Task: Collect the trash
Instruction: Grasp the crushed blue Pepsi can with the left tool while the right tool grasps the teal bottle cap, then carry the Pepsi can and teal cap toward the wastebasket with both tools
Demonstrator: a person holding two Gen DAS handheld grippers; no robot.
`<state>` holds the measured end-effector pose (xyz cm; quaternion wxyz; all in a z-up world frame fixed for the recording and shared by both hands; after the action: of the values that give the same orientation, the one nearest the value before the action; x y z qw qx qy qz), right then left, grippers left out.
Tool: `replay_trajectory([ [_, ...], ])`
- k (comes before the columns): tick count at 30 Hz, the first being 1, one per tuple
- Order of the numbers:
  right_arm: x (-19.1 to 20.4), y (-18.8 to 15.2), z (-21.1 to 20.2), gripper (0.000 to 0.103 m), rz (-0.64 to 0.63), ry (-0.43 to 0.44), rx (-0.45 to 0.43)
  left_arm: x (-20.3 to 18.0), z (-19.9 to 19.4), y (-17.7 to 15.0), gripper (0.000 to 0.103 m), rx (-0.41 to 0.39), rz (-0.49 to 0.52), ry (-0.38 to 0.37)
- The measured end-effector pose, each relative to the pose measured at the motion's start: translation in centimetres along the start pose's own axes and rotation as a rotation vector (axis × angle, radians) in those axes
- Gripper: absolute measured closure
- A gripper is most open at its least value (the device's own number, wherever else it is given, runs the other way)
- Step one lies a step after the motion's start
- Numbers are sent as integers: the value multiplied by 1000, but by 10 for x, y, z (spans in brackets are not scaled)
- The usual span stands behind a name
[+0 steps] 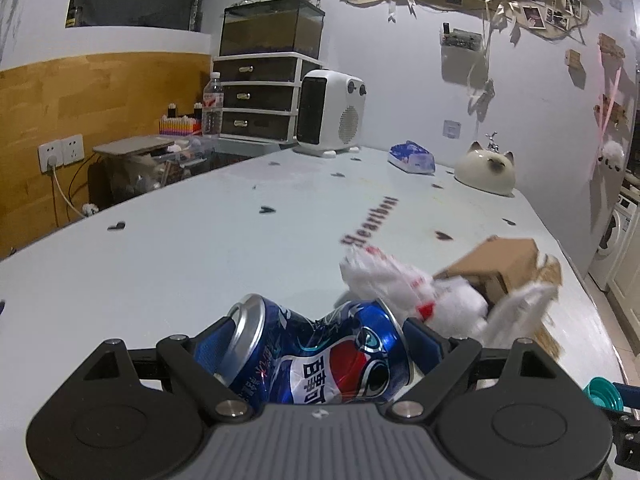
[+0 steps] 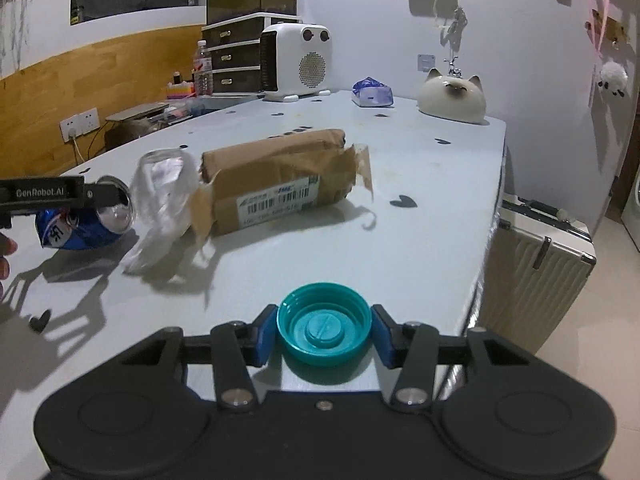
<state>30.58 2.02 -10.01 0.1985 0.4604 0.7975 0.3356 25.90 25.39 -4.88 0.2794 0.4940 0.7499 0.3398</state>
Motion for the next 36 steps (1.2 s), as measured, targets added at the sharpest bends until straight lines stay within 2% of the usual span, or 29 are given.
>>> replay_trajectory([
  [16, 5, -42, -69, 53, 56, 27, -65, -5, -95, -46, 14, -51, 6, -59],
  [28, 8, -67, -116, 53, 88, 21, -108, -40, -145, -78, 14, -76, 69, -142],
  [36, -1, -84, -138, 53, 109, 7, -121, -66, -161, -90, 14, -85, 90, -186],
])
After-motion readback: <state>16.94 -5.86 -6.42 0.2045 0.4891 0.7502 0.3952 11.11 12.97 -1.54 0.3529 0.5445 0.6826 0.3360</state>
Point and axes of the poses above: each gripper's, at about its wrist camera, not at the fingertips, and z roughly the way its jaws point, x to its left, y to its top, the point moved 7 cm from there along z, roughly the way its jaws point, and after that the axes turned 9 degrees about x, right-handed, at the moved point
